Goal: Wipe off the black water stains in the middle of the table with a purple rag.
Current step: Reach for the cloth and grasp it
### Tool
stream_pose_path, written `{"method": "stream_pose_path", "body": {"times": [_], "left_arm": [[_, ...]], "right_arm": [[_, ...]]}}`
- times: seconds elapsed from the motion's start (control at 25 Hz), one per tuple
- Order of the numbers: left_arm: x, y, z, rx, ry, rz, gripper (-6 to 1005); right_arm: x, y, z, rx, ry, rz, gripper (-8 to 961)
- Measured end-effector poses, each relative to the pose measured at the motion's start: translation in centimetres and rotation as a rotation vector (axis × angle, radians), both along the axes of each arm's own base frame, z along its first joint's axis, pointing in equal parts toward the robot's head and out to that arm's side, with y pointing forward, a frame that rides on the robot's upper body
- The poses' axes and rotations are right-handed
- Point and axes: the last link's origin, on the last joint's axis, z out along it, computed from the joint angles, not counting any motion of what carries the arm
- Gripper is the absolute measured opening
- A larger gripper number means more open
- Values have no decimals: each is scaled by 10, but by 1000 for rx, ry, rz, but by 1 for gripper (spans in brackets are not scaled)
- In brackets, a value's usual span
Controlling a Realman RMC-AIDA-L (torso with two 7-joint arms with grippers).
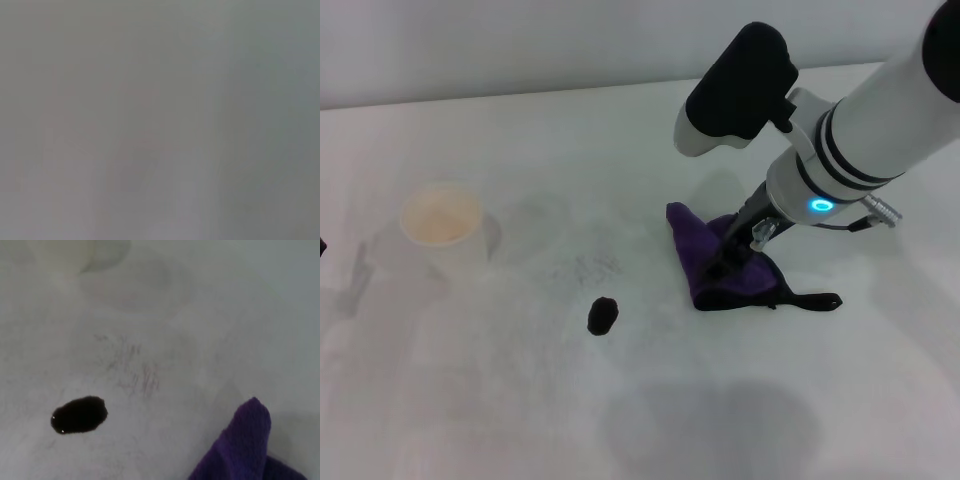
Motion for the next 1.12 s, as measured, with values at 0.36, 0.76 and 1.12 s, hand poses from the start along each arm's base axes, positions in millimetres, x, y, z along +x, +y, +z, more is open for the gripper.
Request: {"method": "stream_pose_path", "body": {"times": [0.36, 0.76, 1.12], "left_arm": [[-4, 2, 3, 18, -5, 27, 890], [-5, 4, 2, 9, -10, 40, 890], [-5, 7, 4, 24, -19, 51, 890]], "right_arm": [[5, 4, -4, 8, -10, -3, 635], [13, 6, -7, 10, -18, -22, 519], [16, 6, -9, 0, -29, -32, 447]]}}
